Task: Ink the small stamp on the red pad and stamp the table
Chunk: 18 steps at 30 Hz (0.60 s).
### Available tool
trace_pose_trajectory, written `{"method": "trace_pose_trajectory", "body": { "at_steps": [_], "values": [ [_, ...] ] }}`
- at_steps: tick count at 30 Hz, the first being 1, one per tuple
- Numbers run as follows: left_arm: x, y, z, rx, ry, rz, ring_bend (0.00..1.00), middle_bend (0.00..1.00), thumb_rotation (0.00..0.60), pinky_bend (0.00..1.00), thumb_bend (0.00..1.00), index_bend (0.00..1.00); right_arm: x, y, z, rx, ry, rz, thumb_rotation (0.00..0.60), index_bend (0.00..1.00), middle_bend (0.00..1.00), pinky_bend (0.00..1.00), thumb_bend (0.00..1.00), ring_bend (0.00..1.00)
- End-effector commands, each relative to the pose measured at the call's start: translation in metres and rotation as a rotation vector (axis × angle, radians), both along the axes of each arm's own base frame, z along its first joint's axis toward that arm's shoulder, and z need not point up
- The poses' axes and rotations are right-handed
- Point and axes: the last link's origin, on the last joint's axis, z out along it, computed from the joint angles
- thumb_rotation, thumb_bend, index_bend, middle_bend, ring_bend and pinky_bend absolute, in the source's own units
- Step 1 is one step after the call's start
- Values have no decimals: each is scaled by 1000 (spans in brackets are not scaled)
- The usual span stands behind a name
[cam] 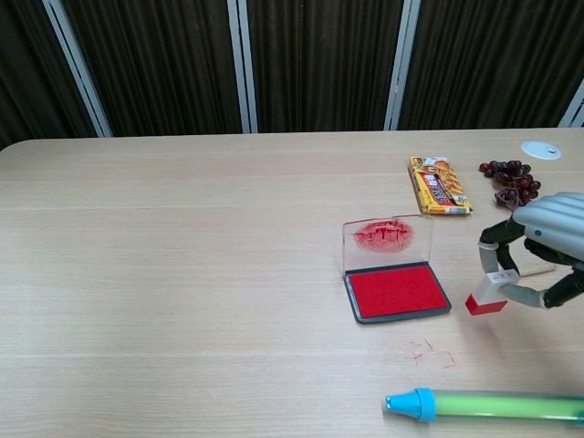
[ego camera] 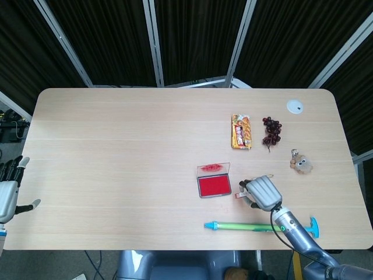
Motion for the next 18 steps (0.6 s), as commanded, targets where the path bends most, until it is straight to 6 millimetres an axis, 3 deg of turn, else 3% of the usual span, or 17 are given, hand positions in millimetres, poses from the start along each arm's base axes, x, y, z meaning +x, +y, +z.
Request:
{"method": "trace_pose_trajectory", "body": {
  "at_steps": [1, 11, 18],
  "values": [
    [0, 0, 0, -2, 0, 1, 0, 0, 600, 0, 0, 0, -3, 1, -4, 7, 6, -1, 600, 535, 572, 1000, 480, 899],
    [-1, 0, 0, -3, -5, 3, 0, 0, 600, 0, 0, 0, -12, 3, -11, 17, 18, -20, 600, 497, 545, 1000, 460, 899],
    [0, 0, 0, -3, -5, 1, 0, 0, 600, 0, 0, 0, -15, 4, -12, 25, 17, -25, 600, 444, 507, 1000, 369, 899]
  ]
}}
